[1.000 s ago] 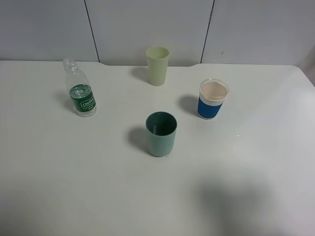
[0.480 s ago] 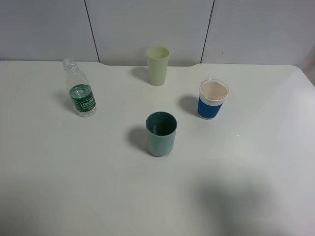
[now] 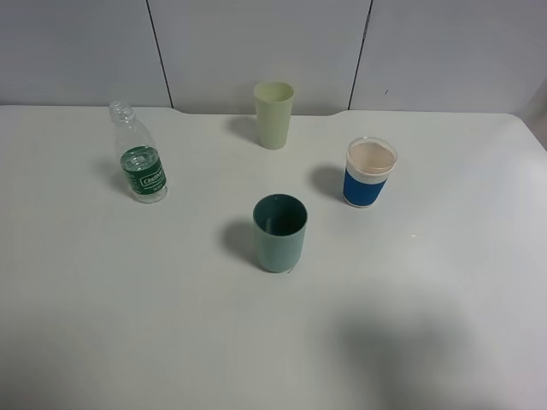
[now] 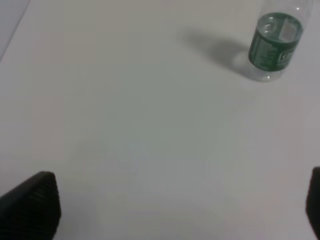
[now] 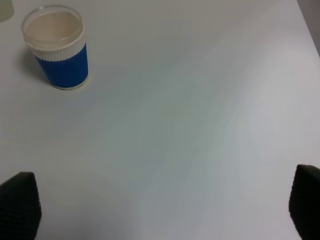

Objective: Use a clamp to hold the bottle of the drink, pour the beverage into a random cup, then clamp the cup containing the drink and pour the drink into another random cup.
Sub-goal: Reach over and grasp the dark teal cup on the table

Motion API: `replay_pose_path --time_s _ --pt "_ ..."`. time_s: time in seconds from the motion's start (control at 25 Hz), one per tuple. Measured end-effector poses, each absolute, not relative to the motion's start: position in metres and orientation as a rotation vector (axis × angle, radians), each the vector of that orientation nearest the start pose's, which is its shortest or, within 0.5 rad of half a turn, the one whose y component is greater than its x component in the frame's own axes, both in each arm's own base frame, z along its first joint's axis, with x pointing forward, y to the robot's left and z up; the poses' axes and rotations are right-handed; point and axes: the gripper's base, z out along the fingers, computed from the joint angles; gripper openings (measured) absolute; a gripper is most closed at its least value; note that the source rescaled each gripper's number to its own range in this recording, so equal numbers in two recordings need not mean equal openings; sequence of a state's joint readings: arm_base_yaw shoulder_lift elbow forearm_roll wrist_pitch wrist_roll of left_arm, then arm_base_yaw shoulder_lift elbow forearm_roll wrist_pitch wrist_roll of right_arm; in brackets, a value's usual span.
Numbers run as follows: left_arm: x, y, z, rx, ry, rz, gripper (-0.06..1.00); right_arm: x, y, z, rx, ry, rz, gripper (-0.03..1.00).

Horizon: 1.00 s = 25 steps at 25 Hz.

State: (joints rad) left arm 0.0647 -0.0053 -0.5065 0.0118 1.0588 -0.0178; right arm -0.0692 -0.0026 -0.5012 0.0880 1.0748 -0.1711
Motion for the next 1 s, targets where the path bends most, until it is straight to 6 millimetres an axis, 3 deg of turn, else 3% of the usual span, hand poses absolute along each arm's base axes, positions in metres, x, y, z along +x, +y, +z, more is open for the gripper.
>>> replay_pose_path --time_s 0.2,0.52,0.72,1.0 --pt "-0.006 0.001 0.279 -0.084 2.029 0.044 1.0 0.005 0.007 0.277 -0.109 2.116 -0.035 1.0" --pt "-0.006 0.001 0.279 -0.084 2.029 0.044 1.0 0.052 0.003 0.304 -0.127 2.135 -0.046 1.0" --pt "-0.006 0.001 0.279 -0.083 2.029 0.044 1.0 0.093 0.004 0.305 -0.147 2.148 0.001 1.0" --pt "-0.006 0.001 0.279 -0.083 2.029 0.044 1.0 0.124 0.006 0.298 -0.197 2.18 0.04 1.0"
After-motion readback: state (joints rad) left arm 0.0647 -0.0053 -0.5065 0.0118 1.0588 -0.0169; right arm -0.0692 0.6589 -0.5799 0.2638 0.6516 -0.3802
